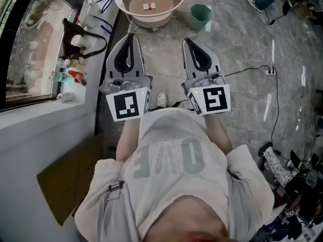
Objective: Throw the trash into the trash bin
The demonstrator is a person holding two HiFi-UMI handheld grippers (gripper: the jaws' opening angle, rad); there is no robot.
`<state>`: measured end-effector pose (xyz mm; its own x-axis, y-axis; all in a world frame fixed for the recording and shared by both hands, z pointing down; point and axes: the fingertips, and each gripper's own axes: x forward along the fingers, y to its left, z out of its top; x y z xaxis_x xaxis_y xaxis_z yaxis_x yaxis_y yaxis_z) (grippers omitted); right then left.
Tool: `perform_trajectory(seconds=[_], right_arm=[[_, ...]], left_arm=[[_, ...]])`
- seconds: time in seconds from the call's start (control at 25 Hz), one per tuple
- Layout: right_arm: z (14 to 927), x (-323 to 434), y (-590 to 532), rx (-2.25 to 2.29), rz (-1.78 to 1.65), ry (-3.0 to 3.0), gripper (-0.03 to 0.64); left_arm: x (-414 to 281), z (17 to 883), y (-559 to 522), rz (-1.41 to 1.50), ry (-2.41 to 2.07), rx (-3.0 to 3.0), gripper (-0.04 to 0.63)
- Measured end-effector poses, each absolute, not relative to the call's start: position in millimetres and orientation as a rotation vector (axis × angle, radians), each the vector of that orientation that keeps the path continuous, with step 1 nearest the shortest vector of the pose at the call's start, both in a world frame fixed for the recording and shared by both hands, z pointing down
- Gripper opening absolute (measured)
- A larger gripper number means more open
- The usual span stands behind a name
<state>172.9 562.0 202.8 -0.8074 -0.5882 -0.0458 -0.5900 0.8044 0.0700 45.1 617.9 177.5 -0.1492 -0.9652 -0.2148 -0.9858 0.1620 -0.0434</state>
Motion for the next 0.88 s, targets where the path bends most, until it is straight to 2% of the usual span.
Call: perform_trajectory(seconds=[0.88], right_arm=[[205, 129, 546, -1.031, 0.052, 2.883, 0.014]], left_arm=[[-47, 161, 607, 0.219, 2.206, -1.866, 0.011]])
